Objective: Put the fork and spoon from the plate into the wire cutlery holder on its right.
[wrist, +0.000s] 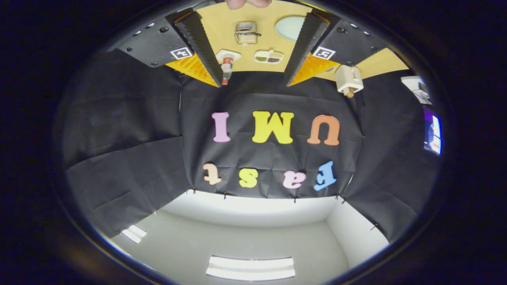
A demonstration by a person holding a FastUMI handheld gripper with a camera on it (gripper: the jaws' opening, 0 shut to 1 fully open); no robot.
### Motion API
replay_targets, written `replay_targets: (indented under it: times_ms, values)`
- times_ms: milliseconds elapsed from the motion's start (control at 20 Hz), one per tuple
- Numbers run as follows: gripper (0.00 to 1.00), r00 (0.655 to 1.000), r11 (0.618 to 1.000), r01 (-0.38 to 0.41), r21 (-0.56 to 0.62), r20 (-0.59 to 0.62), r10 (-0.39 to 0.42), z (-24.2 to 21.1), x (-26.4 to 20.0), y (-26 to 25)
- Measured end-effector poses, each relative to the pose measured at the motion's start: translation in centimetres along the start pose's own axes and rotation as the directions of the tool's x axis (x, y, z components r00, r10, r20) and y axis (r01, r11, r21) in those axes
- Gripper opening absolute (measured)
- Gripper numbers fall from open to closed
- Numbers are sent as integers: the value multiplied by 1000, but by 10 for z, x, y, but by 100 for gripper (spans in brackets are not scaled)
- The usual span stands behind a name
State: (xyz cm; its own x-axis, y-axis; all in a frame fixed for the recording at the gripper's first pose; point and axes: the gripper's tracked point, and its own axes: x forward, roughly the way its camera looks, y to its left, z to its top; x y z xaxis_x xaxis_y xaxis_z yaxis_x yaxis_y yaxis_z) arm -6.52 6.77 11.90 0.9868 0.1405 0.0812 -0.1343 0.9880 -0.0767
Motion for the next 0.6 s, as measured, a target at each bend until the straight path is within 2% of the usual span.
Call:
replay_targets:
  times_ms: [200, 600]
  values:
    - [94, 1000, 1000, -18, 15, -17, 19, -8, 0, 11]
    - [94, 1000, 1000, 11, 3, 6, -11, -5, -5, 4]
